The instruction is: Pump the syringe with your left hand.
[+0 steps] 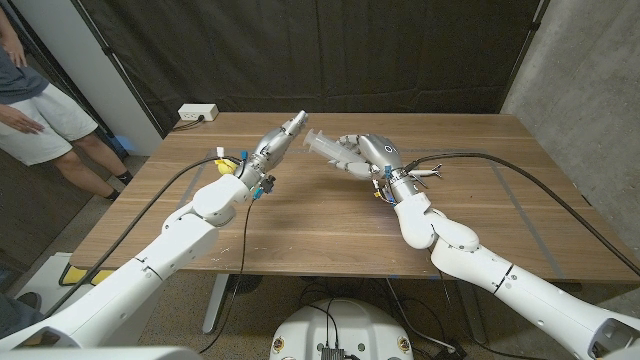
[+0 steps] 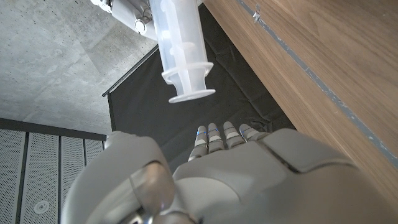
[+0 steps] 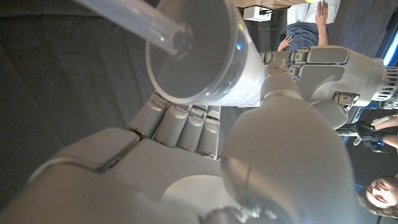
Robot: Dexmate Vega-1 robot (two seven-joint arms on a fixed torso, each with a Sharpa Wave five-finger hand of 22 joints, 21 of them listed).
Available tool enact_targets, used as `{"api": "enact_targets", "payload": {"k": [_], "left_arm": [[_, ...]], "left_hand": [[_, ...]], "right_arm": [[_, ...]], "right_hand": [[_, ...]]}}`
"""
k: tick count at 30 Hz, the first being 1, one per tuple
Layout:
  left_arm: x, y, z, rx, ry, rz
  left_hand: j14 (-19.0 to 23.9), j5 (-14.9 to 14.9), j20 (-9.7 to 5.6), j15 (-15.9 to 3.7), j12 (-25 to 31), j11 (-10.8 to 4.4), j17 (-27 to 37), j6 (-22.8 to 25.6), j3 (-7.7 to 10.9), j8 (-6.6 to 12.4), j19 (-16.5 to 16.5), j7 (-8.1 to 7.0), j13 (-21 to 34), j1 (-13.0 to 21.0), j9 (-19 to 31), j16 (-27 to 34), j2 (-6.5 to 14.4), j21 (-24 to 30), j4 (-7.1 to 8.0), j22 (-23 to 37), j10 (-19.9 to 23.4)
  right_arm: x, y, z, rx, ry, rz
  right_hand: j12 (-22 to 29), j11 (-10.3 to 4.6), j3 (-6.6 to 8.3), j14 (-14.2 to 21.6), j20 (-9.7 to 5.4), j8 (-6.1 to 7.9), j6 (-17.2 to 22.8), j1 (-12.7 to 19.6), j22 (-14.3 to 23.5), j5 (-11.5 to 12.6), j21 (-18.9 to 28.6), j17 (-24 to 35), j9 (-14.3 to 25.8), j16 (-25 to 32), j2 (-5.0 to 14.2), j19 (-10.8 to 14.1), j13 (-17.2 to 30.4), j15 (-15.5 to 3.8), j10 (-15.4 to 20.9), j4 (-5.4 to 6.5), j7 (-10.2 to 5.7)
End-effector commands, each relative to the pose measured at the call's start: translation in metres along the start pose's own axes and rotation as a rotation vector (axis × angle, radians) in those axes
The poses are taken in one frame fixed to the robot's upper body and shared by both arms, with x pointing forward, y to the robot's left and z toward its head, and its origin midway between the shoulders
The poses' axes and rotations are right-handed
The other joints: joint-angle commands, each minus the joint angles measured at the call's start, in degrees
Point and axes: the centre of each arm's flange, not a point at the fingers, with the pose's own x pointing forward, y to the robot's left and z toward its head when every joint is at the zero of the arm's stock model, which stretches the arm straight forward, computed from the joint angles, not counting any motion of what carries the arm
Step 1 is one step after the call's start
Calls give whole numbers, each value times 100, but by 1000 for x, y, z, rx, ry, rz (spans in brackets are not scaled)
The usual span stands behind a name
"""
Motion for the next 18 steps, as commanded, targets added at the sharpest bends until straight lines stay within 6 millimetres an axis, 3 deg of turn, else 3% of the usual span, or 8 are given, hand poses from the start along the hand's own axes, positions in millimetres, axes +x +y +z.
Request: {"api": "enact_targets", "payload": {"k": [1, 18], "left_arm": [[-6, 11, 0, 12, 8, 26], [-17, 20, 3, 13, 6, 53]], "left_hand": [[-22, -8, 43, -24, -9, -36, 21, -32, -45, 2, -159, -10, 13, 33, 31, 13, -18, 5, -4, 6, -23], [-20, -10, 47, -22, -10, -41, 21, -37, -46, 2, -165, -12, 13, 41, 31, 13, -16, 8, -5, 6, -29]], "right_arm": [[-5, 1, -7, -4, 31, 5], [-14, 0, -11, -6, 76, 41]], "right_hand": [[-21, -496, 71, 95, -668, -17, 968, 1103, -3, 36, 60, 15, 31, 7, 1156, -29, 34, -227, 537, 86, -910], [-41, -491, 61, 68, -664, -54, 978, 1096, -40, 30, 128, 11, 38, -14, 1148, -73, 38, -228, 528, 90, -919]]}}
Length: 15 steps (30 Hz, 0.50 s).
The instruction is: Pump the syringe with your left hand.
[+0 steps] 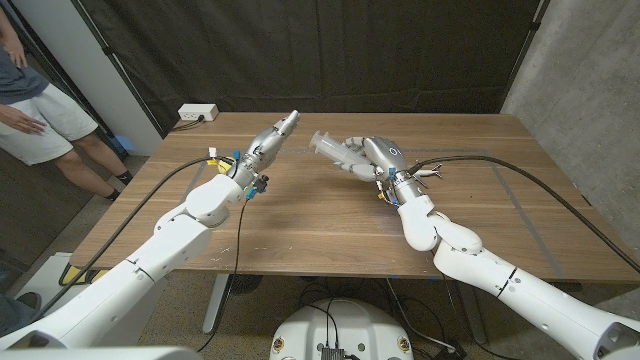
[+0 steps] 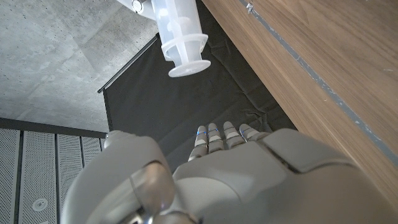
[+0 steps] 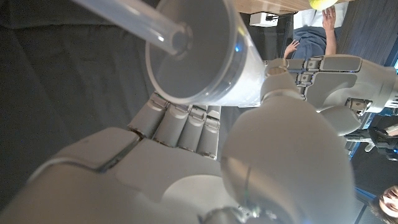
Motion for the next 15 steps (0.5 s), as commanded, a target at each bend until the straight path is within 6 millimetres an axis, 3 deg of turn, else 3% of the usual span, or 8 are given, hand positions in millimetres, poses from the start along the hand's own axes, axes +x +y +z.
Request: {"api": "enact_targets", "payload": {"k": [1, 15], "left_arm": [[-9, 9, 2, -2, -3, 26], [-14, 13, 0, -5, -1, 34]], "left_hand": [[-20, -10, 47, -24, -9, -42, 21, -37, -46, 2, -166, -12, 13, -2, 31, 13, 28, 7, -5, 6, -26], [-21, -11, 46, -23, -8, -19, 20, -43, -47, 2, -167, -7, 13, 7, 31, 12, 29, 11, -6, 6, -28]], "right_arm": [[-6, 0, -3, 2, 36, 31], [-13, -1, -4, 17, 68, 65]], "right_hand": [[-4, -497, 62, 66, -683, -23, 965, 1088, 2, 49, 59, 12, 18, 8, 1158, -16, 3, -229, 509, 91, -911], [-13, -460, 57, 35, -686, -40, 1000, 1079, -28, 42, 109, 10, 19, -9, 1151, -53, 5, -224, 513, 94, -894]]}}
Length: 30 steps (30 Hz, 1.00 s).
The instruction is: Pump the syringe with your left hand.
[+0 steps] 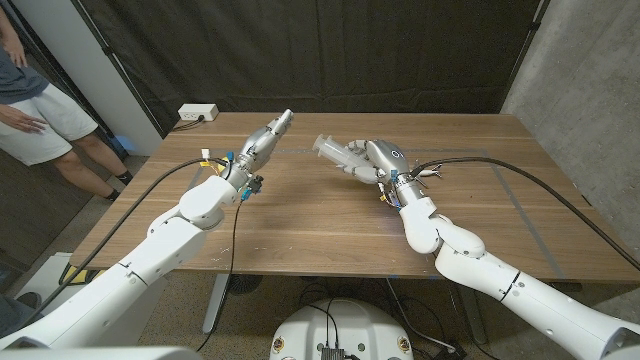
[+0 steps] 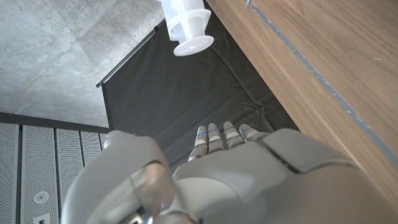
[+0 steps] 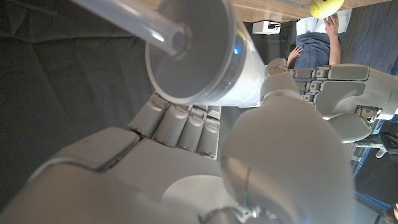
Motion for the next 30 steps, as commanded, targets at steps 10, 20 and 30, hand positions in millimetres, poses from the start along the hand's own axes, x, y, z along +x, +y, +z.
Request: {"api": "enact_targets", "payload": {"k": [10, 20, 30], "left_arm": [[-2, 5, 0, -3, 2, 1], [-1, 4, 3, 2, -6, -13], [0, 4, 2, 7, 0, -20]], "left_hand": [[-27, -12, 48, -20, -9, -34, 20, -46, -47, 2, -171, -9, 13, 12, 31, 10, 29, 11, -7, 7, -34], [-39, -13, 46, -19, -14, -36, 20, -60, -49, -3, -177, -10, 13, 17, 31, 6, 29, 11, -7, 7, -49], [-55, -14, 47, -24, -14, -36, 20, -71, -50, -5, -200, -10, 13, 21, 31, 2, 27, 5, -8, 7, -53]], "right_arm": [[-11, -6, -4, -4, 53, 38], [-13, -3, -4, -7, 70, 47], [-13, 9, -15, -36, 96, 81]], "right_hand": [[-24, -481, 63, -15, -686, -43, 961, 1072, -27, 14, 60, 5, 23, -39, 1145, -107, 8, -205, 497, 87, -925], [-27, -464, 65, -55, -688, -54, 964, 1064, -42, 12, 82, 5, 29, -52, 1152, -141, 9, -200, 502, 91, -920], [-42, -466, 65, -111, -688, -70, 973, 1055, -61, 8, 101, 3, 22, -70, 1143, -190, 10, -198, 479, 91, -936]]}}
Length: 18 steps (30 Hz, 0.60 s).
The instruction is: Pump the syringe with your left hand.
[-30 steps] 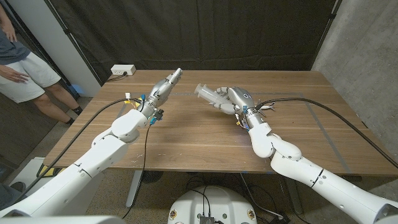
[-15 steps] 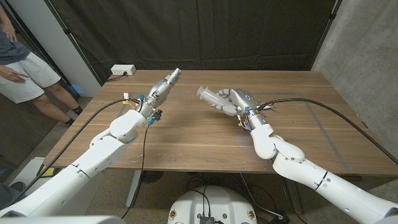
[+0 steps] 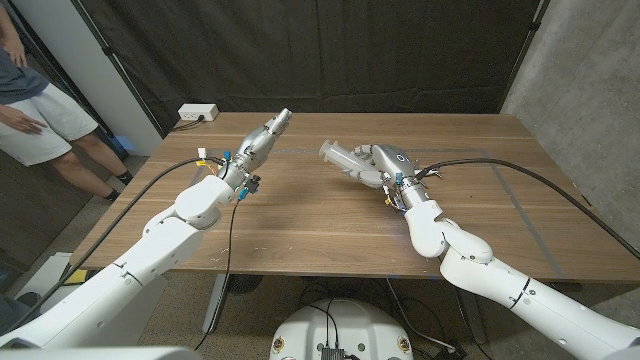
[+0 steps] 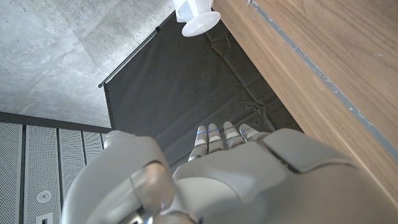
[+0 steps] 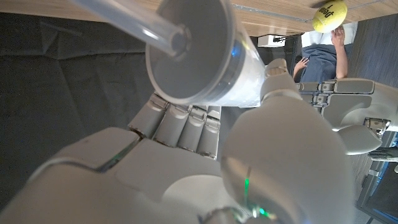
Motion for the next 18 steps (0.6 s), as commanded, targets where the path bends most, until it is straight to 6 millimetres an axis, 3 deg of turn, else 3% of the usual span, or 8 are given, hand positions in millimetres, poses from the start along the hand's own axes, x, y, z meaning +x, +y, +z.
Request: {"api": "enact_targets", "payload": {"k": [1, 18], "left_arm": [[1, 0, -1, 5, 7, -14], [9, -4, -4, -8, 10, -23]], "left_hand": [[-57, -15, 49, -24, -15, 0, 20, -39, -51, -5, -200, 21, 13, 22, 32, 1, 27, 5, -8, 7, -25], [-69, -17, 50, -20, -17, -5, 20, -41, -54, -2, -213, 21, 13, 30, 32, 2, 26, 7, -8, 7, -40]], "right_arm": [[0, 13, -11, -30, 36, 36], [-1, 31, -31, -32, 108, 84]], "right_hand": [[-24, -469, 62, -104, -747, -5, 967, 1066, -13, 13, 37, 12, 14, -35, 1121, -65, 17, -175, 467, 92, -934], [-44, -468, 59, -364, -746, -30, 1033, 1018, -61, -2, 48, 5, -18, -104, 1101, -264, 25, -171, 429, 99, -967]]}}
